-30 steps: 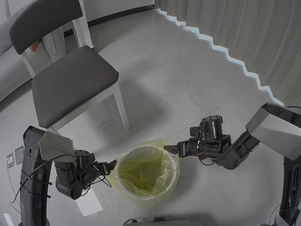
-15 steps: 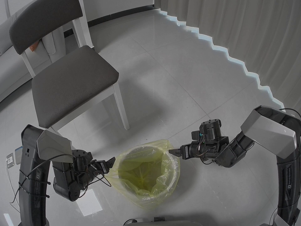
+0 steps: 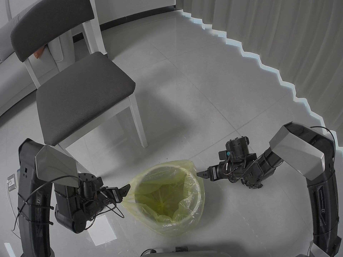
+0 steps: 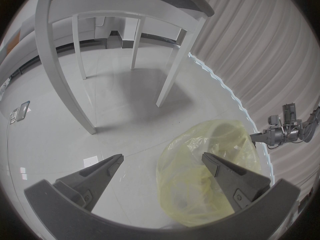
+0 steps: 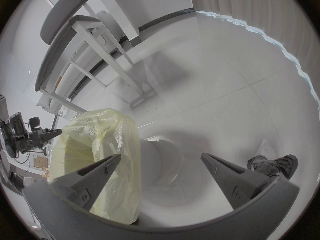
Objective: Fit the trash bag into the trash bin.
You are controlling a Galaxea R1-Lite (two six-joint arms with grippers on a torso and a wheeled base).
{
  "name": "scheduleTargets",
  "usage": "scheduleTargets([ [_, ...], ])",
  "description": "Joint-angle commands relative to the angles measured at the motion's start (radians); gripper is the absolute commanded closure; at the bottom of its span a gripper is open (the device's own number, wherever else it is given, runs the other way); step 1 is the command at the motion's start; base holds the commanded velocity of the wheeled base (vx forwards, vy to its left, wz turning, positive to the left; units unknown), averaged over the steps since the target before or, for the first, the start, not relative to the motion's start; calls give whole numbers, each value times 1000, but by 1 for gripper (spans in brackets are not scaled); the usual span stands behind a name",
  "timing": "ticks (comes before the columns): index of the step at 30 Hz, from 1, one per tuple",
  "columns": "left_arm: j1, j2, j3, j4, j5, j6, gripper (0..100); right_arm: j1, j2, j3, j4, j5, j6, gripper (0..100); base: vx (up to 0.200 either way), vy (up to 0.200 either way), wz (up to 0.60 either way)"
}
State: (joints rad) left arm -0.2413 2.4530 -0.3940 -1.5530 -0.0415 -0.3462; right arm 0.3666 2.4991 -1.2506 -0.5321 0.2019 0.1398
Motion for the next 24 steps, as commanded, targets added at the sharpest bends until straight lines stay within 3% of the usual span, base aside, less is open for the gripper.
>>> scheduleTargets([
  [1, 2, -72, 69, -18, -3, 3, 0, 9, 61, -70, 46, 1, -9, 0, 0, 0, 0],
  [6, 10, -72, 141, -18, -23, 23, 0, 9, 75, -93, 60, 1, -14, 0, 0, 0, 0],
  [13, 14, 3, 112, -18, -49, 39, 0, 9, 66, -84, 60, -1, -16, 0, 0, 0, 0],
  [17, 20, 69, 78, -13, -49, 79, 0, 9, 58, -78, 60, -1, -17, 0, 0, 0, 0],
  [18, 36, 121, 32, -16, -47, 139, 0, 9, 44, -78, 61, -1, -17, 0, 0, 0, 0],
  [24, 59, 86, -106, 172, -51, 182, 0, 9, 29, -73, 63, -1, -17, 0, 0, 0, 0],
])
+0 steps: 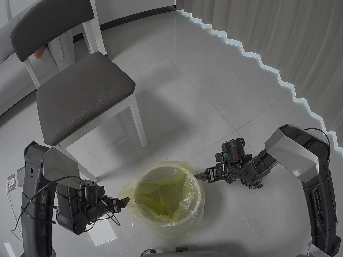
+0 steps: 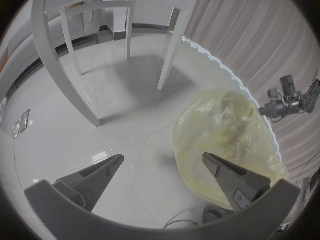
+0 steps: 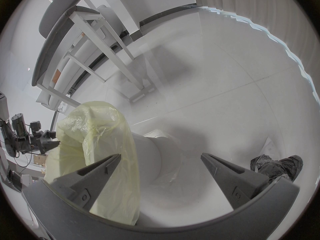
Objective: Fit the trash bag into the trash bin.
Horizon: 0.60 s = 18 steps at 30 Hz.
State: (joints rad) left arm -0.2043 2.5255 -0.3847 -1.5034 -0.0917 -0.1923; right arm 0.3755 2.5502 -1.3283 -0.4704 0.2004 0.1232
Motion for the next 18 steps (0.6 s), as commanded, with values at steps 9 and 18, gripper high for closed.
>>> scheduleTargets([
  [9, -3, 18, -349, 304, 12, 70, 0, 0, -22, 4, 3, 1, 0, 0, 0, 0, 0],
  [18, -9, -25, -304, 298, 4, 40, 0, -17, -81, 46, -1, 1, 1, 0, 0, 0, 0],
])
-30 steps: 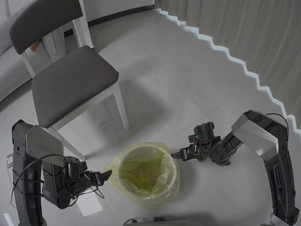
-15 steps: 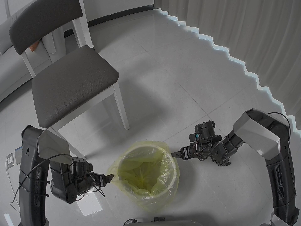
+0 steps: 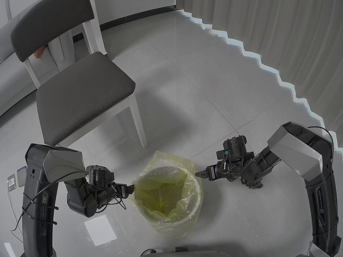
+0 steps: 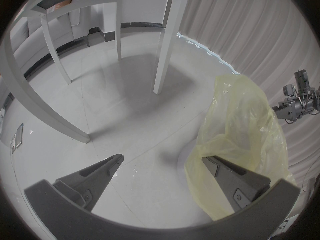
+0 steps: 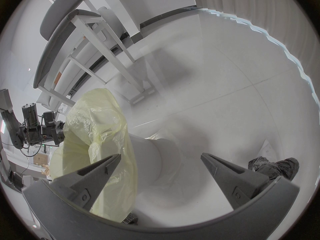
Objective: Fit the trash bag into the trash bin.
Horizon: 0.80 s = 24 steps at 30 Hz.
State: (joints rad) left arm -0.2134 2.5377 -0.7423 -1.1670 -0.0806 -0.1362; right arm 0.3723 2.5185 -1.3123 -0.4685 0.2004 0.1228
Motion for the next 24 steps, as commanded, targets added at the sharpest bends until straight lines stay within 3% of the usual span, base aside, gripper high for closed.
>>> scheduleTargets([
  [1, 2, -56, 83, -60, -11, -25, 0, -21, -61, 39, -2, 1, 1, 0, 0, 0, 0],
  [4, 2, -71, 110, -83, -13, -36, 0, -32, -72, 48, -2, 1, 1, 0, 0, 0, 0],
  [9, 17, -149, 291, -226, -45, -51, 0, -128, -109, 91, -2, 1, -14, 0, 0, 0, 0],
  [16, 37, -162, 429, -404, -48, -53, 0, -262, -98, 99, -1, -3, -109, 0, 0, 0, 0],
  [24, 58, -223, 472, -404, -50, -99, 0, -368, -55, 127, -2, -18, -262, 0, 0, 0, 0],
])
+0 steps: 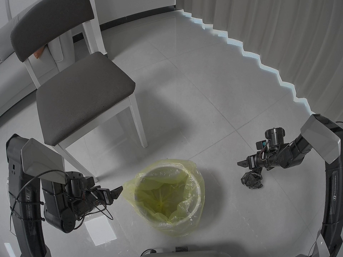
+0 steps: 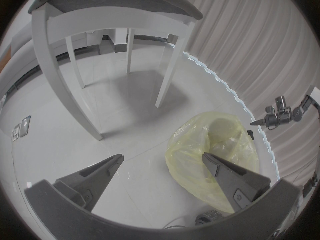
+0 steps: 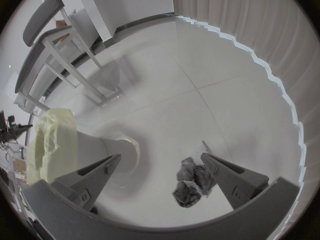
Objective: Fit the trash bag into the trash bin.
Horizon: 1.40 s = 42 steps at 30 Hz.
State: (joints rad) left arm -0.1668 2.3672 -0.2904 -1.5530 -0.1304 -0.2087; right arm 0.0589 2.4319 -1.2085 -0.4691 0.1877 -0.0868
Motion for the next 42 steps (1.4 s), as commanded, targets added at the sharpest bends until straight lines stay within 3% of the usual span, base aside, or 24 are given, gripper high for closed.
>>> scheduleTargets([
  [1, 12, -56, 20, -18, 0, -28, 0, -56, 32, 24, -2, -5, -56, 0, 0, 0, 0],
  [4, 12, -71, 22, -18, 0, -34, 0, -74, 49, 37, -2, -25, -122, 0, 0, 0, 0],
  [7, 12, -82, 24, -18, 0, -35, 0, -96, 82, 33, -3, -97, -225, 0, 0, 0, 0],
  [10, 9, -82, 22, -18, 2, -35, 0, -103, 99, 29, 1, -109, -271, 0, 0, 0, 0],
  [30, -5, -80, 13, -18, 6, -34, 0, -73, 164, -286, 412, -111, -264, 0, 0, 0, 0],
  [37, -8, -75, 8, -18, 8, -35, 0, -71, 173, -309, 432, -111, -266, 0, 0, 0, 0],
  [38, -8, -74, 8, -18, 8, -34, 0, -71, 173, -312, 442, -111, -266, 100, 0, 0, 0],
  [42, -14, -75, 8, -18, 8, -35, 0, -65, 174, -325, 466, -112, -266, 100, 0, 0, 0],
])
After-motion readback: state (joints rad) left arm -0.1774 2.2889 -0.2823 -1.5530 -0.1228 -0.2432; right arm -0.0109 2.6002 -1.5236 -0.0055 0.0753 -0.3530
